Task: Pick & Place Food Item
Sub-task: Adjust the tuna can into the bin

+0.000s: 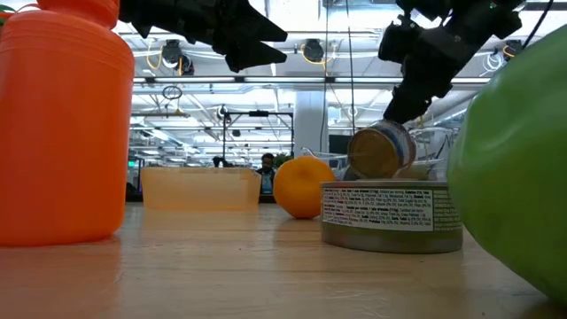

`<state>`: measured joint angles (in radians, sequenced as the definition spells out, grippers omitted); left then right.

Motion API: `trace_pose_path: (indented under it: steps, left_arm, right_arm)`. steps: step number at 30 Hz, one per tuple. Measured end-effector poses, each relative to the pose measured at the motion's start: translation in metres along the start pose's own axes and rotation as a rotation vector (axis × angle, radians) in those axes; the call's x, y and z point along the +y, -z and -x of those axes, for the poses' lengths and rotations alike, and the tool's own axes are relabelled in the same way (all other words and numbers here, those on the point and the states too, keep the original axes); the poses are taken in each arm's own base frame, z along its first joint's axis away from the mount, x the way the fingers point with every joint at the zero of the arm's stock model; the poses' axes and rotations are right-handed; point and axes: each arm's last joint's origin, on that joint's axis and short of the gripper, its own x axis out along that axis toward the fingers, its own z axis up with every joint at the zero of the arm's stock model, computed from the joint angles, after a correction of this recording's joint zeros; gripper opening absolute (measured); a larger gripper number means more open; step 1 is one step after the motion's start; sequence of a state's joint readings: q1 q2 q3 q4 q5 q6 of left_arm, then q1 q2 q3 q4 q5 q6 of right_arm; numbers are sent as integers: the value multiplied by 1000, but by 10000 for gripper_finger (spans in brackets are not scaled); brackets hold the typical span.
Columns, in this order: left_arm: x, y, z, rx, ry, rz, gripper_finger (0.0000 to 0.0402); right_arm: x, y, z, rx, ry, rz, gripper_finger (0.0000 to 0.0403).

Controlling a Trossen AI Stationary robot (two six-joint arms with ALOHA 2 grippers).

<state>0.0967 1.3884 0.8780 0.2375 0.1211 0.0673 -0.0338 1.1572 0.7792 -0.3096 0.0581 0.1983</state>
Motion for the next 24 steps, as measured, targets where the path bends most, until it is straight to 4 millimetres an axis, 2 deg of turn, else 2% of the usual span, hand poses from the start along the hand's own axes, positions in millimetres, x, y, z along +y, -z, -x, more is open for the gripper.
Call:
trace_pose_path:
  steps: [7, 12, 16, 21, 24]
  left_arm:
    - [0, 0, 0, -4, 0, 3, 305]
    - [0, 0, 0, -4, -1, 6, 306]
    - [0, 0, 0, -2, 0, 6, 306]
    - [0, 0, 0, -1, 0, 6, 306]
    - [0, 0, 0, 0, 0, 6, 305]
  right_arm:
    - [8, 9, -24, 63, 161, 113, 282]
    - [7, 11, -29, 74, 212, 112, 286]
    - [7, 9, -26, 62, 207, 112, 257]
    - [7, 6, -18, 32, 225, 185, 181]
    - [9, 4, -12, 1, 304, 295, 179]
